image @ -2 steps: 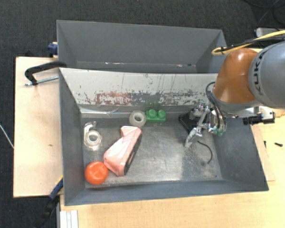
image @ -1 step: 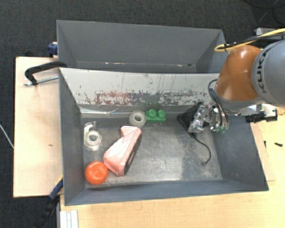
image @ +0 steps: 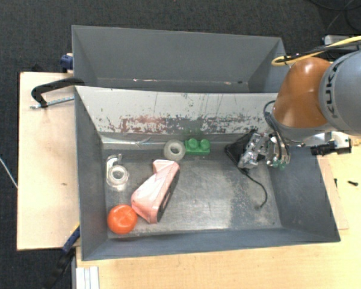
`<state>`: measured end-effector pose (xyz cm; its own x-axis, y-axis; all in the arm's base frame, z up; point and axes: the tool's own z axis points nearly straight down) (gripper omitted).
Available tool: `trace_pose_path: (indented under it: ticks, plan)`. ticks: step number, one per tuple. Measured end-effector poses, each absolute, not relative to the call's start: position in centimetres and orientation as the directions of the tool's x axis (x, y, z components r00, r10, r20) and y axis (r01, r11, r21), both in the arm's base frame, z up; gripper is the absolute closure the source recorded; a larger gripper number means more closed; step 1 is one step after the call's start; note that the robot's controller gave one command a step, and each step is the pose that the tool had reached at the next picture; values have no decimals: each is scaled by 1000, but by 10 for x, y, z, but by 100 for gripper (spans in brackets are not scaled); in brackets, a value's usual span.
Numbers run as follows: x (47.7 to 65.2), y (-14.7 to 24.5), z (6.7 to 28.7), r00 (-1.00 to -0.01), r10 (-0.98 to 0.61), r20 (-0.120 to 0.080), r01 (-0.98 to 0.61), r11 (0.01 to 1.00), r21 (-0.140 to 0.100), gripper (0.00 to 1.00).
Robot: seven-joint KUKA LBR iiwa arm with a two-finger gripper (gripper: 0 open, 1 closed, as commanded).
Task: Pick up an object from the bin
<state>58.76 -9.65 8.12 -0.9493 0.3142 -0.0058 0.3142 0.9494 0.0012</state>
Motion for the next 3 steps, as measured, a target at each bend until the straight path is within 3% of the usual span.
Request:
trace_pose_path:
  ticks: [3]
  plan:
    - [587, -96, 96, -950, 314, -1, 314, 950, 1, 100]
